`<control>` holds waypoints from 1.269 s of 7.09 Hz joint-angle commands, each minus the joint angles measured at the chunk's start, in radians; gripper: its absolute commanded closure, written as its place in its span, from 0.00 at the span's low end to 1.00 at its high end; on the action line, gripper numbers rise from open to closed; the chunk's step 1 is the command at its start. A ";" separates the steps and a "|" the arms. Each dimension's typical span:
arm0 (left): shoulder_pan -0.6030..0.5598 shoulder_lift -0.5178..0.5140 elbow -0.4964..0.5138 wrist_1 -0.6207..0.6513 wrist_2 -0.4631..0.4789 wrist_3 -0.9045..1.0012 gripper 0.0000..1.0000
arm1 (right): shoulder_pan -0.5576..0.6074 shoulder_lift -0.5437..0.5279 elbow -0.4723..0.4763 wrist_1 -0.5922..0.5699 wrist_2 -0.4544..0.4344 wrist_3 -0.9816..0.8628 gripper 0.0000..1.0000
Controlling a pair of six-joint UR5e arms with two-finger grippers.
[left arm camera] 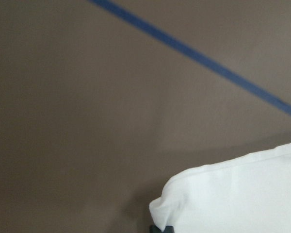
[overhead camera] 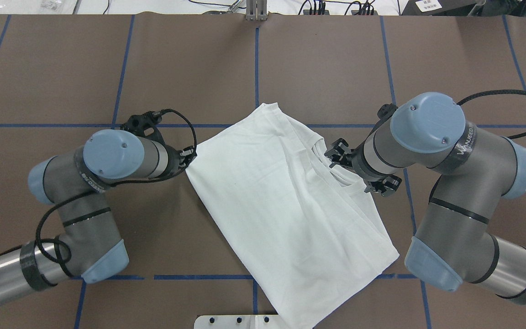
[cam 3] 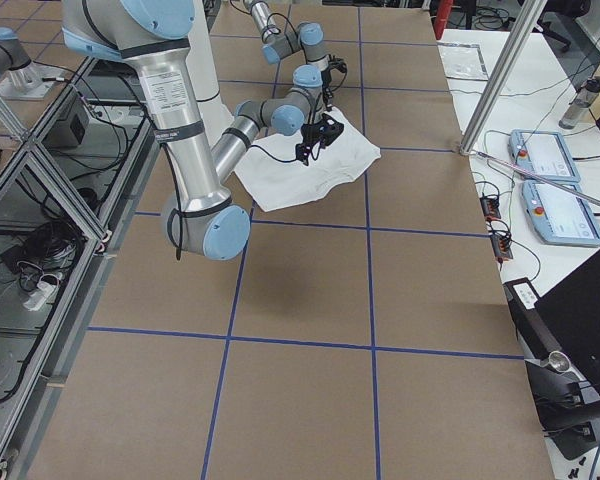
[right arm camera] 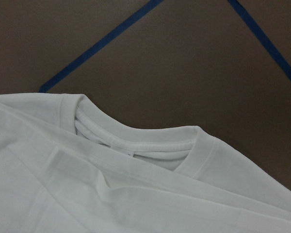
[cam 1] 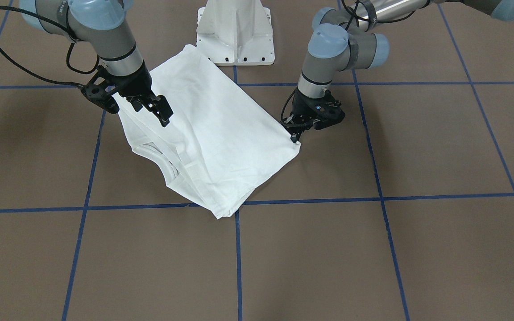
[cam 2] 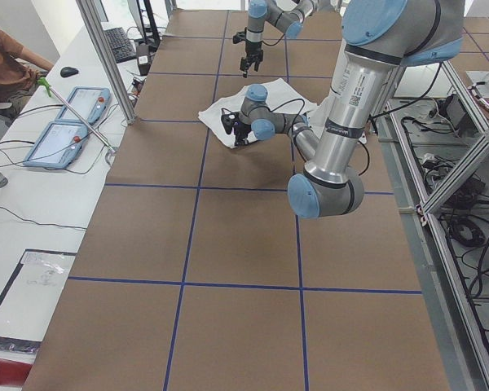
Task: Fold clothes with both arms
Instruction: 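Rotate the folded shirt square with both grippers, collar farther from robot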
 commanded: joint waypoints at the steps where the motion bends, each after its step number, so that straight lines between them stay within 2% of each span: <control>1: -0.152 -0.148 0.332 -0.269 0.005 0.038 1.00 | -0.003 0.004 0.000 0.011 -0.004 0.004 0.00; 2: -0.189 -0.234 0.487 -0.340 0.005 0.044 1.00 | -0.027 0.007 -0.005 0.069 -0.008 0.010 0.00; 3: -0.218 -0.276 0.560 -0.379 0.005 0.102 1.00 | -0.052 0.012 -0.003 0.092 -0.022 0.010 0.00; 4: -0.226 -0.285 0.573 -0.383 0.004 0.119 0.60 | -0.061 0.029 -0.003 0.092 -0.048 0.015 0.00; 5: -0.228 -0.288 0.569 -0.392 -0.004 0.134 0.53 | -0.088 0.038 -0.003 0.094 -0.054 0.018 0.00; 6: -0.232 -0.287 0.543 -0.404 -0.016 0.134 0.50 | -0.121 0.038 -0.002 0.094 -0.077 0.026 0.00; 7: -0.244 -0.272 0.479 -0.393 -0.084 0.131 0.50 | -0.189 0.040 -0.008 0.094 -0.163 0.103 0.00; 8: -0.251 -0.197 0.399 -0.395 -0.111 0.131 0.50 | -0.234 0.044 -0.031 0.092 -0.236 0.118 0.00; 9: -0.251 -0.164 0.347 -0.393 -0.113 0.131 0.50 | -0.260 0.041 -0.061 0.094 -0.260 0.180 0.00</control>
